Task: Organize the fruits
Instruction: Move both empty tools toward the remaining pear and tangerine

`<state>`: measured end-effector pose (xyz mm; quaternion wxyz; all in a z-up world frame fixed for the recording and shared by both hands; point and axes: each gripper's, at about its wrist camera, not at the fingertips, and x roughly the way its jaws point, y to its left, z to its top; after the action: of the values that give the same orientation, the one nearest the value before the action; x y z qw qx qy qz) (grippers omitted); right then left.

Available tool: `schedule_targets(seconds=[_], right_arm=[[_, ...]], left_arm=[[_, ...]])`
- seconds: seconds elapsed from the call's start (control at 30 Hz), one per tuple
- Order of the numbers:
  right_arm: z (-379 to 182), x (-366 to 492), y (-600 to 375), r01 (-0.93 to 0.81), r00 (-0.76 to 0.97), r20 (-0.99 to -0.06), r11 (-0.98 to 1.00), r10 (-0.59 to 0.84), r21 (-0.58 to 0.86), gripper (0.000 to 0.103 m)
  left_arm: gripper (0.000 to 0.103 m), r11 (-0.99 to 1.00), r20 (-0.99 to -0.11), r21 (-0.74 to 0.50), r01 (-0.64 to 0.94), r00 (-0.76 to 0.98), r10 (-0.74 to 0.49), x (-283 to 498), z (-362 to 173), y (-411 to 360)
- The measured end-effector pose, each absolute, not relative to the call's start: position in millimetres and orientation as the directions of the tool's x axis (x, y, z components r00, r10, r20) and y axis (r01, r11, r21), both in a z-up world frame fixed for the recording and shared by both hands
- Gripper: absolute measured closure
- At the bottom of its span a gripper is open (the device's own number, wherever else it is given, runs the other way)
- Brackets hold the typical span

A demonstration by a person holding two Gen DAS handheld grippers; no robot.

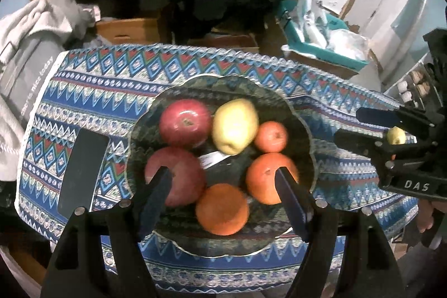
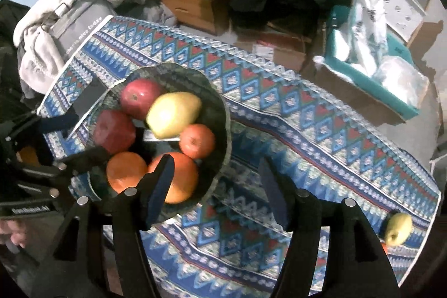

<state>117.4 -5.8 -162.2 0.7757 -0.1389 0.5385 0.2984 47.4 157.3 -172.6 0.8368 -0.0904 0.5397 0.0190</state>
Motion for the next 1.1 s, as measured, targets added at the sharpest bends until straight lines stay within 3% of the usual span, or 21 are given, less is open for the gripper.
schedule_targets(seconds=[1.1], right_arm=[[-106.6, 105.1, -163.0, -0.469, 0.437, -0.862, 0.883, 0.259, 0.027, 0.026]], left_arm=[[0.023, 0.996, -0.869, -0.058, 0.067, 0.488, -0.083, 60.6, -119.6, 33.3]])
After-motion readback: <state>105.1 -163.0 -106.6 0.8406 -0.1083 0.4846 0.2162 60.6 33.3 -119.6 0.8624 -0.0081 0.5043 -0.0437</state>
